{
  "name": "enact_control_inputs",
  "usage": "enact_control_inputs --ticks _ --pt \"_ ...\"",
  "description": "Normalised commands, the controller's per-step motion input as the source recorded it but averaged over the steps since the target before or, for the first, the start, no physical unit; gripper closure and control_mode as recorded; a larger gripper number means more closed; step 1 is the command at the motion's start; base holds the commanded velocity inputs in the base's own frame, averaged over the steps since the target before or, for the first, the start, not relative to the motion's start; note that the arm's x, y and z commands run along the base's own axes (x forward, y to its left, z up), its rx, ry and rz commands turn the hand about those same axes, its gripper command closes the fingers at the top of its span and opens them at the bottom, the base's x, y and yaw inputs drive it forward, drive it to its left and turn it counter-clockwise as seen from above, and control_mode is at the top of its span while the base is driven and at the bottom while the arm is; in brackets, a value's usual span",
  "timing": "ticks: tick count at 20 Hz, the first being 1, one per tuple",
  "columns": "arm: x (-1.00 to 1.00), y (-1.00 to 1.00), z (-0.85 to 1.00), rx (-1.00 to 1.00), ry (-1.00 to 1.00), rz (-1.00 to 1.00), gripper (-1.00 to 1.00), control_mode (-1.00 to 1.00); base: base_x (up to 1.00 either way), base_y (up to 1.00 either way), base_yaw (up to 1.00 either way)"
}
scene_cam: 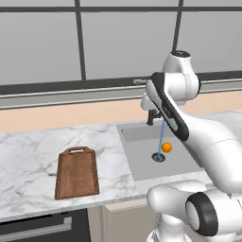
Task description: Pick the orange from the sink and place it on the cutting board to airdry. Then turn off the sink faucet.
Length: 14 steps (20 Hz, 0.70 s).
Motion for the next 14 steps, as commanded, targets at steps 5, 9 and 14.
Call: enact_control_inputs --ticks 5,9,14 --pt "-0.41 0.0 -0.01 0.0 -0.11 -0.01 -1.0 -1.0 0.0 0.0 0.0" --pt "-0.52 -0.14 -0.22 0.0 -0.01 -0.06 -1.0 -1.0 0.0 0.0 0.0" --pt "-0.21 -0.13 -0.4 0.0 0.04 -0.06 -1.0 -1.0 0.0 0.0 0.0"
